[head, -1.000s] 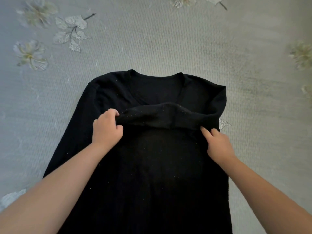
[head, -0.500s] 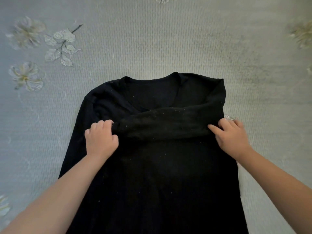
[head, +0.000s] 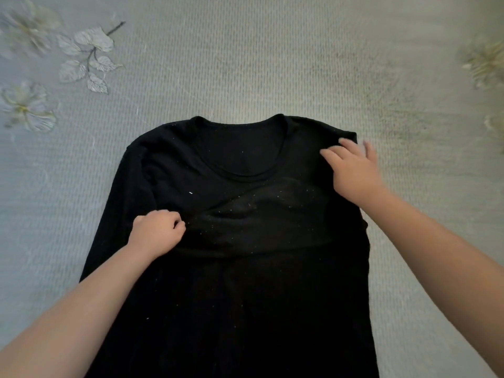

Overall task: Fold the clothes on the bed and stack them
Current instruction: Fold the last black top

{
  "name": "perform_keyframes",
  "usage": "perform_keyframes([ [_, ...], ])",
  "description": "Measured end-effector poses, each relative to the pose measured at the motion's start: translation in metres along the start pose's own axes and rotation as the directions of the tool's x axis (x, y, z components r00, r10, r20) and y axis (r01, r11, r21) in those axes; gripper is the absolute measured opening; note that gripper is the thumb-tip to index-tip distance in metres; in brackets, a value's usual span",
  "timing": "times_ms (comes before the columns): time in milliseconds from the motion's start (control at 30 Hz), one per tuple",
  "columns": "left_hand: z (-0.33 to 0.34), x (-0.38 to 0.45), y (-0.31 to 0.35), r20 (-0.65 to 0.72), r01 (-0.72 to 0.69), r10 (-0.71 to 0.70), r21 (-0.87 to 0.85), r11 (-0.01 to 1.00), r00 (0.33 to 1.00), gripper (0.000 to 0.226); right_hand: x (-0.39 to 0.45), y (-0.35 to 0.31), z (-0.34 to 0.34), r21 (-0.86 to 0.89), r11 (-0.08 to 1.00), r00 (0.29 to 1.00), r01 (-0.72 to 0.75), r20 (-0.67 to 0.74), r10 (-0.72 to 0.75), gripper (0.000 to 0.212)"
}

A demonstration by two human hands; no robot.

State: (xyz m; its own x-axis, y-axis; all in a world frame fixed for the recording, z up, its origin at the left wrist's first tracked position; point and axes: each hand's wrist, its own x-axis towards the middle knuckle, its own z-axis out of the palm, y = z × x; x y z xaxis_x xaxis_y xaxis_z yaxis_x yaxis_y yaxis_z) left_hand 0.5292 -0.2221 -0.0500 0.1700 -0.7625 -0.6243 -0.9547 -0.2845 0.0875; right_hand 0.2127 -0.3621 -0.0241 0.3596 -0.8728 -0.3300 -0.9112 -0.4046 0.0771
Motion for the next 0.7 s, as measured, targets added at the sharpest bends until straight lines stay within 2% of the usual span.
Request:
perform_keyframes([
  [67, -0.001, -0.003, -0.002, 0.008, -0.087, 0.088, -0.100, 0.991, 0.996, 0.024, 0.015, -0.002, -0.004, -0.173, 0.985, 0.972, -0.008, 0.232, 0.048, 0.037],
  [100, -0.002, -0.005, -0.004, -0.044, -0.118, 0.112, -0.196, 0.973, 0.993, 0.022, 0.020, 0.000, -0.004, -0.221, 0.975, 0.963, 0.013, 0.264, 0.047, 0.029],
  [167, -0.009, -0.005, -0.006, -0.168, -0.160, 0.105, -0.358, 0.920, 0.980, 0.019, 0.029, 0.010, -0.009, -0.187, 0.982, 0.984, -0.032, 0.165, 0.063, 0.023],
  [233, -0.018, 0.002, -0.005, -0.252, -0.198, 0.108, -0.367, 0.909, 0.962, 0.017, 0.032, 0.027, -0.012, -0.056, 0.990, 0.990, -0.132, -0.065, 0.128, 0.023],
  [300, -0.029, 0.017, -0.003, -0.307, -0.275, 0.194, -0.246, 0.930, 0.932, 0.016, 0.032, 0.041, -0.014, 0.008, 0.972, 0.955, -0.234, -0.183, 0.231, 0.020],
  [367, -0.035, 0.032, 0.000, -0.324, -0.297, 0.245, -0.121, 0.947, 0.914, 0.017, 0.037, 0.048, -0.012, -0.028, 0.944, 0.939, -0.328, -0.117, 0.323, 0.019],
  [467, -0.040, 0.049, 0.002, -0.323, -0.194, 0.168, -0.049, 0.980, 0.931, 0.028, 0.045, 0.046, -0.004, -0.111, 0.914, 0.920, -0.390, -0.007, 0.391, 0.020],
  [567, -0.042, 0.061, 0.007, -0.359, -0.086, 0.146, 0.179, 0.980, 0.922, 0.039, 0.054, 0.040, 0.006, -0.144, 0.906, 0.916, -0.399, -0.018, 0.401, 0.023],
  [700, -0.041, 0.077, 0.014, -0.329, -0.024, 0.170, 0.405, 0.914, 0.929, 0.060, 0.060, 0.037, 0.014, -0.170, 0.886, 0.901, -0.432, -0.047, 0.430, 0.022],
])
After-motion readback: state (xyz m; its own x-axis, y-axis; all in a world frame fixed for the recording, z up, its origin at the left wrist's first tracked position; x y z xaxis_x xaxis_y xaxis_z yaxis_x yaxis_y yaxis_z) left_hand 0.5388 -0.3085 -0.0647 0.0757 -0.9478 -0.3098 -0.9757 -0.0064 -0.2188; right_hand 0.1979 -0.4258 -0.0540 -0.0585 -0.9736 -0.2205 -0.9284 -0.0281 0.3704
